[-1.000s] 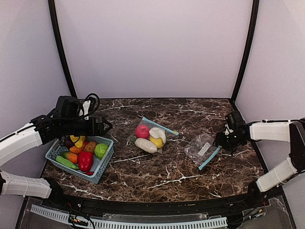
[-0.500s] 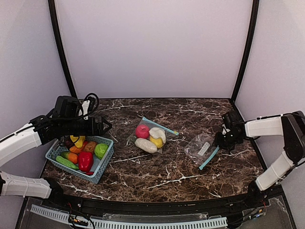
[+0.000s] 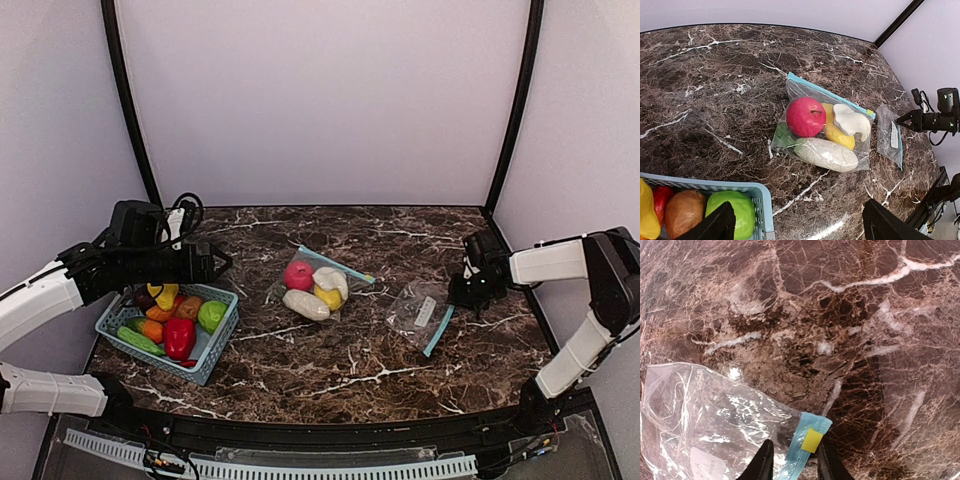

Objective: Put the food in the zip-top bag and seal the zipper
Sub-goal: Adjust the zipper food storage bag at the center of the board.

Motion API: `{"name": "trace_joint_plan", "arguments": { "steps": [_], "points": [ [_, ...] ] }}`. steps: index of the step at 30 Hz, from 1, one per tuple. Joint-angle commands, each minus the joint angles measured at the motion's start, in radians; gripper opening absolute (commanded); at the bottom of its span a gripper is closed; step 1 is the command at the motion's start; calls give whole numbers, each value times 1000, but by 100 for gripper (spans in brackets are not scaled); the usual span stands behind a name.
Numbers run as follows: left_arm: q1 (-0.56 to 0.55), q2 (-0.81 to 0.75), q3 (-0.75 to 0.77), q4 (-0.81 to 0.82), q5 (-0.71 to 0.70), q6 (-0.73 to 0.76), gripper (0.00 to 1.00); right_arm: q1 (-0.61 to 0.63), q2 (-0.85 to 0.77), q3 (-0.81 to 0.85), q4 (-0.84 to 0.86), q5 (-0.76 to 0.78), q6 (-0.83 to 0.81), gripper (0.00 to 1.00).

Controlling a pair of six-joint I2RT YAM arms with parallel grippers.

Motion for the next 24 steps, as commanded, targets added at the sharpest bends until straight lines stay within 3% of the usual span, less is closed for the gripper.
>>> {"name": "trace_joint_plan", "arguments": {
  "steps": [1,10,17,20,24],
  "points": [
    [3,-19,-15,-29,-14,-6,89,-3,40,16,17,-26,-14,26],
    [3,-22,-17,-30,-16,-4,89,18,48,7,151,-221,-121,23],
    [3,-17,-18,-20,-9,-8,89,112,70,52,135,-278,-209,23],
    [3,-19,-17,-23,-5,-10,89,152,37,56,102,-238,-213,29],
    [3,-31,-21,-26,-5,-15,89,203,-35,69,-2,-138,-204,44]
  ]
}}
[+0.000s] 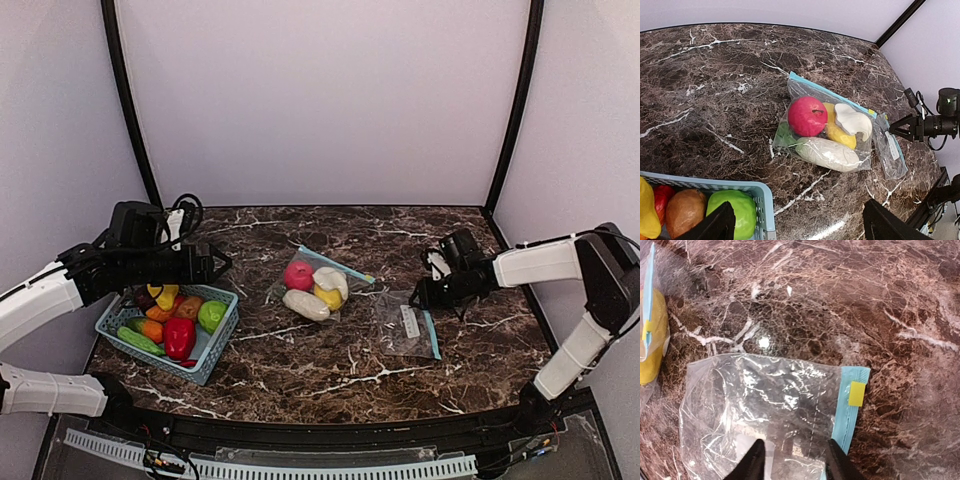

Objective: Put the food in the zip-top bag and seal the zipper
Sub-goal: Adjust the zipper food storage bag at the center of the board, then pick up the zipper food storage bag from the center of the board.

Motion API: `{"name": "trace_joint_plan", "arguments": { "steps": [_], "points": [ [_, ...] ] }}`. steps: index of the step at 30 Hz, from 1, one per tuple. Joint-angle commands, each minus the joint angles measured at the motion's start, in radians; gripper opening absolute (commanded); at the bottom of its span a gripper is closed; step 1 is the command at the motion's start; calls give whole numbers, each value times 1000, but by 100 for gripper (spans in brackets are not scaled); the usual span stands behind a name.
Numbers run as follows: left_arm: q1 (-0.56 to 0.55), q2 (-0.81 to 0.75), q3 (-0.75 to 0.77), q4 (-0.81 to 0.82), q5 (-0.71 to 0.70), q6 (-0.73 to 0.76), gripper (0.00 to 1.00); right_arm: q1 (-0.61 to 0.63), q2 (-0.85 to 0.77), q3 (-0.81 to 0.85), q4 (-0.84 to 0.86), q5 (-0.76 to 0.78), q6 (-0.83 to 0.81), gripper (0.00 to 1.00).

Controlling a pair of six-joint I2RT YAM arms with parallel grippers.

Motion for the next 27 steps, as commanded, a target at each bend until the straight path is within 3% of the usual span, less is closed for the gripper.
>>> {"name": "trace_joint_plan", "arguments": {
  "steps": [1,5,9,15,27],
  "points": [
    [3,-30,-19,-23,6,-16,89,64,-97,30,-121,107,-1,48],
    [3,-31,-31,-3,23,-29,89,159,-187,5,-182,140,42,61],
    [2,-23,-40,22,43,-46,88,270,-244,-20,-202,128,120,62],
    [1,-6,-43,47,58,-66,87,384,-202,-7,-194,140,193,57],
    [1,-33,-59,30,58,-72,87,455,-34,47,-193,188,271,45]
  ]
}}
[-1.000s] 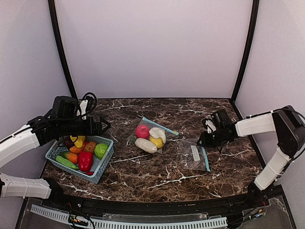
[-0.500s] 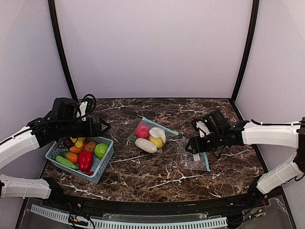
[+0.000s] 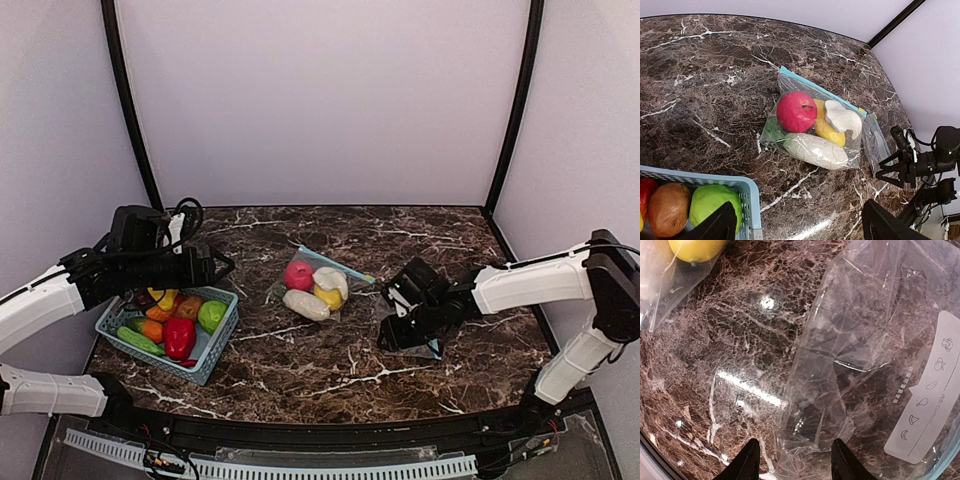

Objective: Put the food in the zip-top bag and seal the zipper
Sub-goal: Pick up the zipper food storage bag from the center of the board, then pass from the right arm to the left

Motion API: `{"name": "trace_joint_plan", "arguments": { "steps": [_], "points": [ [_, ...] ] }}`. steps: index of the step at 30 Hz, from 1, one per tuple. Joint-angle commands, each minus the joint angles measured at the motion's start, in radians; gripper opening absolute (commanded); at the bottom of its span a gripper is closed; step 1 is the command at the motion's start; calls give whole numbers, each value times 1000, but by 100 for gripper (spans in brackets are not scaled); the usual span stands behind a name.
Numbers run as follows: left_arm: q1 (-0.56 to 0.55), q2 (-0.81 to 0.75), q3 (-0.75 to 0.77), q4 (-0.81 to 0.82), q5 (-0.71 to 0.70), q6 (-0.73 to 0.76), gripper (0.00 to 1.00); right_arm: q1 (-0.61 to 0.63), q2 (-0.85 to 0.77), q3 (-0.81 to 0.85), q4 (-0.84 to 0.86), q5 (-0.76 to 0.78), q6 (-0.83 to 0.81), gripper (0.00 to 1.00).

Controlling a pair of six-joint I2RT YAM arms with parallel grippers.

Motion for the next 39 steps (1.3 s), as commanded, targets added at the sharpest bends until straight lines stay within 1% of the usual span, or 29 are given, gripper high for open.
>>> {"name": "trace_joint_plan", "arguments": {
  "steps": [1,4,5,10,14,19,21,22,23,26,29,32,35,39],
  "points": [
    [1,-26,-28,-12,2,-6,87,13,25,22,5,39,44,44],
    [2,-19,-28,-13,9,-6,87,16,47,21,8,39,54,37],
    [2,-16,-26,-13,12,-8,87,16,53,22,8,63,56,35],
    [1,-9,-22,-3,19,-17,87,19,53,26,9,87,70,15],
    [0,-7,-22,22,41,-46,87,19,-13,20,31,84,67,0],
    [-43,8,-23,92,50,-109,86,31,-165,-34,141,48,8,0],
    [-87,31,-24,162,48,-141,85,35,-224,-64,198,1,-19,0],
    [-125,44,-16,210,46,-151,84,38,-249,-74,223,-17,-32,0],
    [-144,76,-9,233,44,-168,84,43,-273,-82,250,-32,-45,0],
    [-235,160,54,316,62,-197,84,64,-326,-93,299,-50,-77,0],
    [-285,262,103,389,92,-223,84,97,-347,-84,323,-42,-108,0],
    [-325,330,144,486,133,-260,85,128,-353,-74,338,-29,-125,0],
    [-340,405,164,581,174,-299,87,152,-341,-57,369,-20,-138,0],
    [-346,466,172,628,207,-333,91,188,-302,-19,368,1,-157,0]
  ]
}}
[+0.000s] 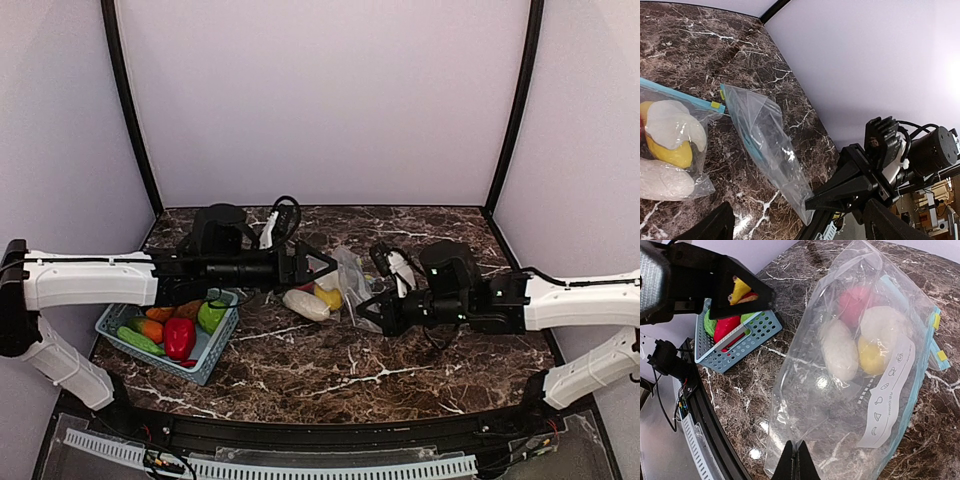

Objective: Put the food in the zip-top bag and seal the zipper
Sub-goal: Pass from the right arm to the left

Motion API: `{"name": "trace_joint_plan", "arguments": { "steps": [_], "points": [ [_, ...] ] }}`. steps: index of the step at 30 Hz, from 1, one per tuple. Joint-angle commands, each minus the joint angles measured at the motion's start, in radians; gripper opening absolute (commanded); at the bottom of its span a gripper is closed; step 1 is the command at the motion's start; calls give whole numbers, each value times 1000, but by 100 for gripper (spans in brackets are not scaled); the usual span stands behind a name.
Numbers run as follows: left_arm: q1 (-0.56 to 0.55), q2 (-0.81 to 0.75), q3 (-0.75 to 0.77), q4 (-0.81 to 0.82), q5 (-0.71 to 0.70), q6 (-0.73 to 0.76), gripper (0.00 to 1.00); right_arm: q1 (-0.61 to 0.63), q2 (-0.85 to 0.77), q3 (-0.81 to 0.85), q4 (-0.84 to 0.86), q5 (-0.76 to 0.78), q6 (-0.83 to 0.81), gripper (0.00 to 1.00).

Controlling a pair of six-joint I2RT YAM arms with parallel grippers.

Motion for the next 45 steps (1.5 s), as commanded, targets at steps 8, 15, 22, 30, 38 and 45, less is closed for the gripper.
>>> {"name": "trace_joint_plan", "arguments": {
  "steps": [8,15,22,30,38,45],
  "points": [
    [-7,75,22,27,13,-35,93,92,114,121,28,35,-79,0],
    [-7,82,17,-6,-11,-29,79,106,137,139,27,37,-87,0],
    [-6,84,20,-17,-33,-28,37,111,138,137,25,43,-94,0],
    [-6,81,20,-12,-32,-32,13,112,131,134,25,45,-68,0],
    [-5,6,-7,-2,-40,26,1,103,35,108,13,87,-20,48],
    [-5,-88,-48,51,80,203,1,-8,-66,82,-12,8,19,81]
  ]
}}
